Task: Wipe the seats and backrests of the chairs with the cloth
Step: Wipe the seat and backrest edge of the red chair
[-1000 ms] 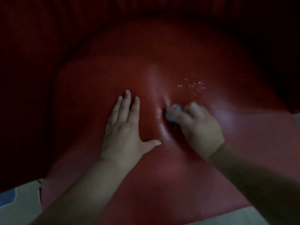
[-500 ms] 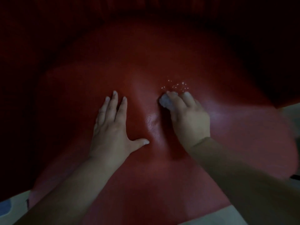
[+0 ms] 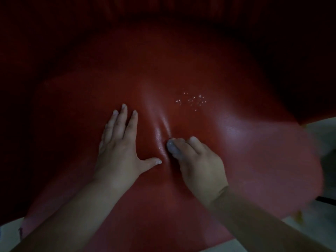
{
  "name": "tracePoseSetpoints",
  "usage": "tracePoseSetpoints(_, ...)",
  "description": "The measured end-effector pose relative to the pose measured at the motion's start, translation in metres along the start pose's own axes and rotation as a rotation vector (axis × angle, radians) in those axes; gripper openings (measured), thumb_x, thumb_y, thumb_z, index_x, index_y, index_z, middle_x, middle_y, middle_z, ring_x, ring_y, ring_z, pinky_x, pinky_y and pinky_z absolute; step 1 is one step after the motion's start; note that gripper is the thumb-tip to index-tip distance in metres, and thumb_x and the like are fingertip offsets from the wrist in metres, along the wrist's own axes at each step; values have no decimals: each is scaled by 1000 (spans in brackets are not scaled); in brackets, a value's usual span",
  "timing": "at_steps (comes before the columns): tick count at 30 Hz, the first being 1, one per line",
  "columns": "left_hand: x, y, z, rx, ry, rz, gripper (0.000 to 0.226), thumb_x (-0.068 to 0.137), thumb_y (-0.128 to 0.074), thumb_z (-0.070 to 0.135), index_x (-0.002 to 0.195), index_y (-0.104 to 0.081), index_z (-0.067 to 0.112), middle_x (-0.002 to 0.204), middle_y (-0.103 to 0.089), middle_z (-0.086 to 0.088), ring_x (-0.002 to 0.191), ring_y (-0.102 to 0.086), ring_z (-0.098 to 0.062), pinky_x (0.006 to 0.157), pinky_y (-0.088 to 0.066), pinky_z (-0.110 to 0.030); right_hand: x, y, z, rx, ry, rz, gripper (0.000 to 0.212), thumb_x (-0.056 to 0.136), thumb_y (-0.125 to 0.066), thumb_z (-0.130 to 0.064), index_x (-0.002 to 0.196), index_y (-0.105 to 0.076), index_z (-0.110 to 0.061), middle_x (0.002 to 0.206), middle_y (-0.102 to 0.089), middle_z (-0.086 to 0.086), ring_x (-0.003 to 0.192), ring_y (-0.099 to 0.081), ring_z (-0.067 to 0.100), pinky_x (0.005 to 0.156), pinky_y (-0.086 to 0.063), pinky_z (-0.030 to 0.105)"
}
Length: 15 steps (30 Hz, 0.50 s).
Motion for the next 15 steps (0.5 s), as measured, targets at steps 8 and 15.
tracePoseSetpoints(8, 3, 0, -1, -16, -19, -10, 132, 52, -70, 75, 155, -1, 29, 158, 21, 14, 144, 23, -4, 120, -6, -39, 92, 35, 78, -121, -422, 254, 45, 96, -50, -38, 139, -47, -23, 119, -53, 10, 104, -53, 29, 75, -47, 38)
tracePoseSetpoints(15, 6, 2, -2, 6, -7, -15, 136, 49, -76, 72, 156, -5, 27, 158, 19, 12, 145, 18, -6, 120, -7, -38, 95, -1, 25, -238, -89, 105, 40, 89, -62, -25, 128, -59, -19, 101, -61, 12, 83, -60, 34, 59, -48, 36)
Point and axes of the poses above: each hand's wrist, its own x-axis towards the middle knuckle, its own y-axis out of the back of the hand, z = x × y, the point moved 7 cm from there along x, towards the middle knuckle
